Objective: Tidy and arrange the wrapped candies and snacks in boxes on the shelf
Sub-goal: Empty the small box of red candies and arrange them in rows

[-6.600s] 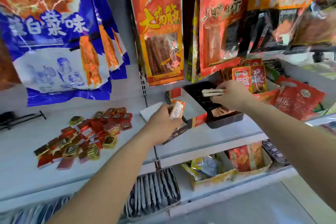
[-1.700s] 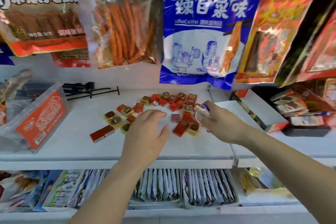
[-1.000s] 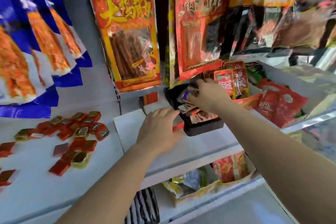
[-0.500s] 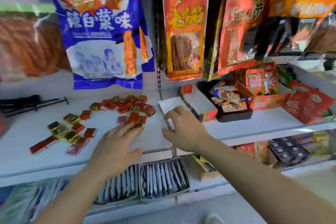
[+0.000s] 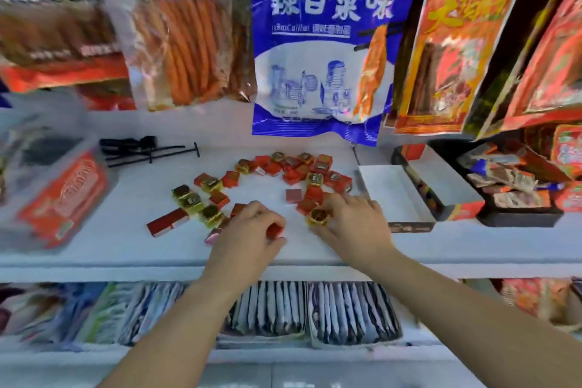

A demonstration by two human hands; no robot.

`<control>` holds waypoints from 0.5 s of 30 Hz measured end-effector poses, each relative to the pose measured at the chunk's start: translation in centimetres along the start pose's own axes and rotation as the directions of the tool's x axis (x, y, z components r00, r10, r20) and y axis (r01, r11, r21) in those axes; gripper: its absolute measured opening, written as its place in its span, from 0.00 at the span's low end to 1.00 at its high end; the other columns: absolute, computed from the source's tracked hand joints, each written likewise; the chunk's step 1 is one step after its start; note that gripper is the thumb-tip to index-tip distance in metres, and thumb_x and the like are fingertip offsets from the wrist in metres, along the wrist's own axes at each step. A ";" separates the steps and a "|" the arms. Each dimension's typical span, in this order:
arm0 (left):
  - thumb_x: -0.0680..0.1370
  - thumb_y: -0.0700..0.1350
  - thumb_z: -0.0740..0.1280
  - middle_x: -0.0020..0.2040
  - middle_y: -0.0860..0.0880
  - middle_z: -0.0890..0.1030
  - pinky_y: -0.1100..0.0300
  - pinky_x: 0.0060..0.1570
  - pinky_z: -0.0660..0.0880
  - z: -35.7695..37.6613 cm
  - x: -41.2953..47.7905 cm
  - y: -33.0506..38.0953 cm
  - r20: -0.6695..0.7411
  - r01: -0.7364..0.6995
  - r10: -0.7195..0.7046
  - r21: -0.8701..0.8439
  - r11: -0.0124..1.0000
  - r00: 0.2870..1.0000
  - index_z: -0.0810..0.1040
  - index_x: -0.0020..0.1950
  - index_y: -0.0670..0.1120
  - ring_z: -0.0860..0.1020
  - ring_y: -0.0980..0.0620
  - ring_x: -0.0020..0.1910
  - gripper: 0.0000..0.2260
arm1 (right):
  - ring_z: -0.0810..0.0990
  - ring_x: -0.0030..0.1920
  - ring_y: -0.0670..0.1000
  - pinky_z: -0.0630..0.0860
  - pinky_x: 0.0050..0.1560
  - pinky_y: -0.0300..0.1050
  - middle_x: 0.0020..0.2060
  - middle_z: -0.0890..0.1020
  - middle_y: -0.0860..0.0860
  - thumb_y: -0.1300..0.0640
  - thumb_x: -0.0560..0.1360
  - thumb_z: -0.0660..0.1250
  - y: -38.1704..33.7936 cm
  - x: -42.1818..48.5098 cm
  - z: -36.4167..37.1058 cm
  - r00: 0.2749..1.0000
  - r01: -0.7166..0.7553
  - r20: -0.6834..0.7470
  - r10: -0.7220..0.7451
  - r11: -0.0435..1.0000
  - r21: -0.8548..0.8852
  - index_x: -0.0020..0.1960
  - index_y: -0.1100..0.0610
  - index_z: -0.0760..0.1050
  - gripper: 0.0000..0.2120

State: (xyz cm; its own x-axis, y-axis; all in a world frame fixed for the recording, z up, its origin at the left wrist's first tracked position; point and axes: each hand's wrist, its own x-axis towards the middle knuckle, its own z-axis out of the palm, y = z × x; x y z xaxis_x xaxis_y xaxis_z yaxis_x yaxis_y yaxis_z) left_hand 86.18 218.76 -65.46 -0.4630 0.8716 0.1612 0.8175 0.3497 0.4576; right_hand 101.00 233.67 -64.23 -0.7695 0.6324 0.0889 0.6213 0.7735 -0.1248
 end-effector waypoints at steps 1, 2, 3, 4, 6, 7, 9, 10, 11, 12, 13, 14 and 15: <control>0.75 0.49 0.72 0.53 0.55 0.73 0.54 0.53 0.75 0.1 0.4 0.0 -0.016 0.005 -0.005 -0.008 1.000 1.000 0.80 0.55 0.54 0.75 0.53 0.52 0.09 | 0.76 0.60 0.56 0.68 0.61 0.52 0.56 0.80 0.51 0.37 0.76 0.62 0.1 0.1 0.1 1.000 0.003 -0.019 -0.003 1.000 0.025 0.62 0.51 0.73 0.22; 0.75 0.46 0.72 0.53 0.54 0.73 0.55 0.53 0.75 0.3 0.8 0.0 -0.033 0.014 -0.014 -0.011 1.000 0.999 0.80 0.53 0.53 0.75 0.53 0.52 0.08 | 0.77 0.58 0.56 0.69 0.60 0.52 0.54 0.81 0.50 0.38 0.76 0.63 0.2 0.2 0.3 0.999 0.014 -0.037 -0.013 0.999 0.042 0.60 0.50 0.73 0.20; 0.76 0.44 0.71 0.54 0.54 0.73 0.56 0.53 0.75 0.4 1.2 0.1 -0.055 0.027 -0.027 -0.004 1.000 0.998 0.80 0.53 0.53 0.75 0.52 0.53 0.08 | 0.78 0.57 0.56 0.69 0.59 0.52 0.53 0.81 0.50 0.39 0.76 0.63 0.4 0.1 0.3 0.998 0.034 -0.049 -0.032 0.998 0.049 0.59 0.50 0.74 0.19; 0.76 0.44 0.70 0.56 0.54 0.73 0.57 0.54 0.74 0.6 1.6 0.3 -0.078 0.041 -0.040 0.012 0.999 0.996 0.79 0.54 0.53 0.74 0.52 0.55 0.09 | 0.78 0.56 0.55 0.69 0.58 0.51 0.53 0.81 0.49 0.40 0.75 0.63 0.6 0.0 0.4 0.997 0.056 -0.052 -0.053 0.997 0.044 0.60 0.49 0.74 0.19; 0.76 0.47 0.69 0.59 0.55 0.73 0.57 0.57 0.72 0.8 2.4 1.3 -0.107 0.035 -0.029 0.050 0.998 0.994 0.77 0.58 0.55 0.71 0.52 0.60 0.12 | 0.77 0.56 0.55 0.69 0.56 0.53 0.53 0.80 0.48 0.40 0.74 0.60 1.4 -0.2 0.1 0.992 0.094 -0.090 -0.093 0.996 0.009 0.61 0.49 0.75 0.21; 0.76 0.49 0.69 0.61 0.55 0.74 0.56 0.58 0.71 1.0 2.8 2.1 -0.111 -0.001 0.008 0.060 0.998 0.994 0.76 0.59 0.55 0.71 0.52 0.61 0.13 | 0.78 0.55 0.56 0.70 0.54 0.54 0.53 0.80 0.49 0.40 0.75 0.58 2.1 0.0 -0.3 0.986 0.097 -0.133 -0.097 0.995 -0.004 0.62 0.50 0.76 0.21; 0.77 0.51 0.67 0.63 0.55 0.75 0.52 0.60 0.72 1.7 3.8 3.7 -0.112 -0.068 0.075 0.061 0.996 0.991 0.75 0.63 0.56 0.71 0.52 0.62 0.14 | 0.77 0.56 0.58 0.72 0.54 0.55 0.55 0.79 0.52 0.43 0.77 0.60 3.9 1.3 -1.4 0.978 0.062 -0.201 -0.055 0.998 0.025 0.64 0.51 0.75 0.20; 0.78 0.51 0.66 0.64 0.55 0.75 0.52 0.61 0.72 2.0 4.5 4.3 -0.119 -0.066 0.072 0.055 0.996 0.990 0.74 0.65 0.56 0.72 0.52 0.63 0.15 | 0.76 0.58 0.58 0.72 0.56 0.55 0.58 0.78 0.53 0.45 0.79 0.61 4.9 2.3 -2.0 0.979 0.046 -0.198 -0.037 0.998 0.043 0.66 0.52 0.73 0.19; 0.79 0.51 0.65 0.67 0.55 0.75 0.51 0.63 0.72 2.2 5.4 4.6 -0.126 -0.039 0.045 0.044 0.998 0.991 0.72 0.68 0.56 0.71 0.52 0.65 0.17 | 0.75 0.61 0.57 0.71 0.59 0.54 0.61 0.77 0.52 0.46 0.79 0.61 5.6 3.2 -2.4 0.984 0.065 -0.171 -0.056 0.997 0.047 0.67 0.52 0.72 0.19; 0.80 0.51 0.64 0.69 0.55 0.73 0.50 0.66 0.71 2.3 6.4 4.7 -0.126 -0.007 0.012 0.034 0.999 0.992 0.70 0.71 0.56 0.70 0.52 0.68 0.19 | 0.74 0.63 0.55 0.72 0.60 0.52 0.63 0.76 0.50 0.46 0.80 0.61 6.1 4.0 -2.5 0.988 0.106 -0.122 -0.099 0.993 0.051 0.68 0.51 0.71 0.19; 0.80 0.51 0.64 0.73 0.55 0.71 0.49 0.69 0.69 2.5 7.4 4.6 -0.107 0.010 -0.007 0.032 0.999 0.994 0.67 0.73 0.56 0.68 0.51 0.71 0.21 | 0.74 0.63 0.53 0.72 0.61 0.50 0.64 0.75 0.48 0.46 0.80 0.61 6.4 4.7 -2.4 0.988 0.140 -0.071 -0.135 0.987 0.073 0.68 0.50 0.69 0.18; 0.81 0.51 0.64 0.75 0.55 0.67 0.48 0.71 0.66 2.7 8.4 4.5 -0.070 0.007 -0.004 0.040 0.999 0.998 0.64 0.76 0.57 0.65 0.50 0.74 0.23 | 0.75 0.62 0.51 0.74 0.60 0.50 0.64 0.76 0.47 0.46 0.80 0.62 6.3 5.1 -2.3 0.988 0.151 -0.004 -0.151 0.981 0.118 0.68 0.48 0.68 0.18; 0.81 0.51 0.63 0.77 0.56 0.64 0.47 0.74 0.63 2.9 9.1 4.5 -0.020 -0.004 0.006 0.056 0.998 1.000 0.62 0.77 0.58 0.62 0.50 0.76 0.24 | 0.76 0.61 0.51 0.75 0.60 0.50 0.64 0.76 0.46 0.46 0.79 0.63 6.3 5.3 -1.9 0.985 0.156 0.049 -0.164 0.977 0.147 0.68 0.47 0.67 0.19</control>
State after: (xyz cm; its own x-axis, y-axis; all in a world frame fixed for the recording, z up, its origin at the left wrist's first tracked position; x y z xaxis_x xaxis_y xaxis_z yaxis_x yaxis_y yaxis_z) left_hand 86.60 229.29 -64.52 -0.4653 0.8664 0.1814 0.8374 0.3645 0.4072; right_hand 101.13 241.96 -62.63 -0.8674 0.4939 0.0601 0.4653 0.8480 -0.2536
